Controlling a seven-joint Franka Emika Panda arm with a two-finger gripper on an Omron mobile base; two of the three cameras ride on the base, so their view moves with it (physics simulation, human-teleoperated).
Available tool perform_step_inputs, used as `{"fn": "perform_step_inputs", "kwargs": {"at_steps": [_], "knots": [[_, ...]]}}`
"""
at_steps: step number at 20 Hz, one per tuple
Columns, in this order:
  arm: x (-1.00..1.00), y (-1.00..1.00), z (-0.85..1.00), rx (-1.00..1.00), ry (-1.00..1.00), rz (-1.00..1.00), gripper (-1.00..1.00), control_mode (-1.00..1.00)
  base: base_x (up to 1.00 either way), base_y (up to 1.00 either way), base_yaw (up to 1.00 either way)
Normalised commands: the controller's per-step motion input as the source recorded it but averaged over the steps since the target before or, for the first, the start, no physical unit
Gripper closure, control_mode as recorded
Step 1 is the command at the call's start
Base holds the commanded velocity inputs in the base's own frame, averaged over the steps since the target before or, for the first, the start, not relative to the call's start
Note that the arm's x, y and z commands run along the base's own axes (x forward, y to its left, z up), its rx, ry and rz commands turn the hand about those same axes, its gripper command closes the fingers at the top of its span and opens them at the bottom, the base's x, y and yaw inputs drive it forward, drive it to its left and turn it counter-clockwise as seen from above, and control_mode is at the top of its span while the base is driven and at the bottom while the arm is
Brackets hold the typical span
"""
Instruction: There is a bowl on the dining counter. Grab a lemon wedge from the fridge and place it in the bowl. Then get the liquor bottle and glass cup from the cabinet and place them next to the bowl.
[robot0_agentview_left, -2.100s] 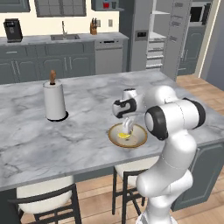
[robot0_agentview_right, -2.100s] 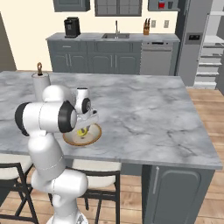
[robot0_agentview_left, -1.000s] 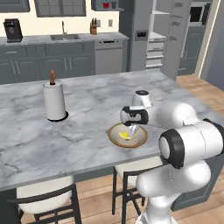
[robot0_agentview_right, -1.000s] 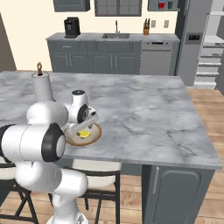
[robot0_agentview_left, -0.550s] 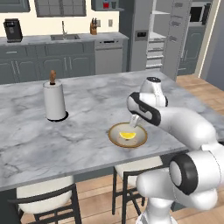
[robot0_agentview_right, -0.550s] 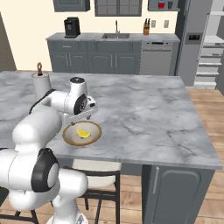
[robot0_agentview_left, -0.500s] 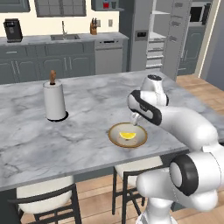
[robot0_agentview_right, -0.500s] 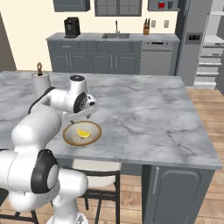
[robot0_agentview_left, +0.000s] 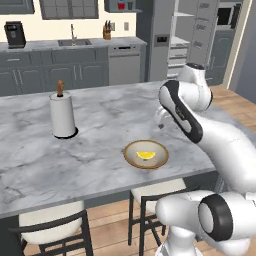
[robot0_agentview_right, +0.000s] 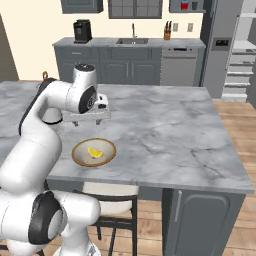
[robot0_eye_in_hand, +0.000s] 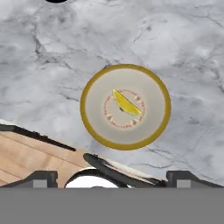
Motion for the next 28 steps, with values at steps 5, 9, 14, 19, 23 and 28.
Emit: {"fn": "perform_step_inputs", "kwargs": {"at_steps": [5,9,14,19,23,28], "knots": [[-0.98,-0.28,0.41,0.17,-0.32,-0.29,-1.00,-1.00,0.00,0.00,0.00],[-0.94,-0.08,0.44,0.11,-0.31,-0.27,-1.00,-1.00,0.00,0.00,0.00],[-0.95,0.00,0.24,0.00,-0.28,-0.09,-1.00,-1.00,0.00,0.00,0.00],[-0.47,0.01,0.01,-0.01,-0.09,0.01,-1.00,-1.00,0.00,0.00,0.00],[-0.13,-0.02,0.00,0.00,-0.05,0.00,-1.00,-1.00,0.00,0.00,0.00],[-0.59,-0.10,0.00,0.04,-0.22,0.00,-1.00,-1.00,0.00,0.00,0.00]]}}
